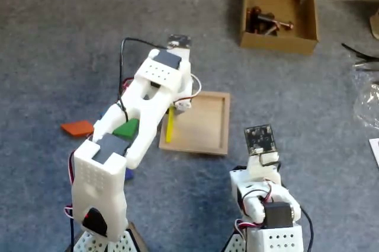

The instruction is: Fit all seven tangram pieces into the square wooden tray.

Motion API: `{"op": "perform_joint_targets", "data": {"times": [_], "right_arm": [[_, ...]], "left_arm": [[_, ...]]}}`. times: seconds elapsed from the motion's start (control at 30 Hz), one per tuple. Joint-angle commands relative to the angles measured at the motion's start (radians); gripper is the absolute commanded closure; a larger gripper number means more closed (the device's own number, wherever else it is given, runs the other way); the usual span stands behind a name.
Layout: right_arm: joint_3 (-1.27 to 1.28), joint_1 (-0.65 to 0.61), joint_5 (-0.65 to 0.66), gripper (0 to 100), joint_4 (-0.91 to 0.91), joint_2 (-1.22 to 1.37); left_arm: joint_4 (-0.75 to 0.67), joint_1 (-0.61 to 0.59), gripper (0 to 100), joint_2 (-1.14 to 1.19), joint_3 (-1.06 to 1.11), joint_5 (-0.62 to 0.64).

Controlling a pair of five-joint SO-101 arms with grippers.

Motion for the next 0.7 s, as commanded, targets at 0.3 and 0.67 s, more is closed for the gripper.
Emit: {"op": "perform_joint_targets", "data": {"times": [0.3, 0.67], "right_arm": [[0.117, -0.01, -0.008, 99.3, -0.018, -0.008], [0.117, -0.01, -0.008, 99.3, -0.018, -0.008]], "left_arm": [[0.018, 0.007, 99, -0.058, -0.005, -0.002], [0.014, 0.056, 99, -0.058, -0.005, -0.106]]}}
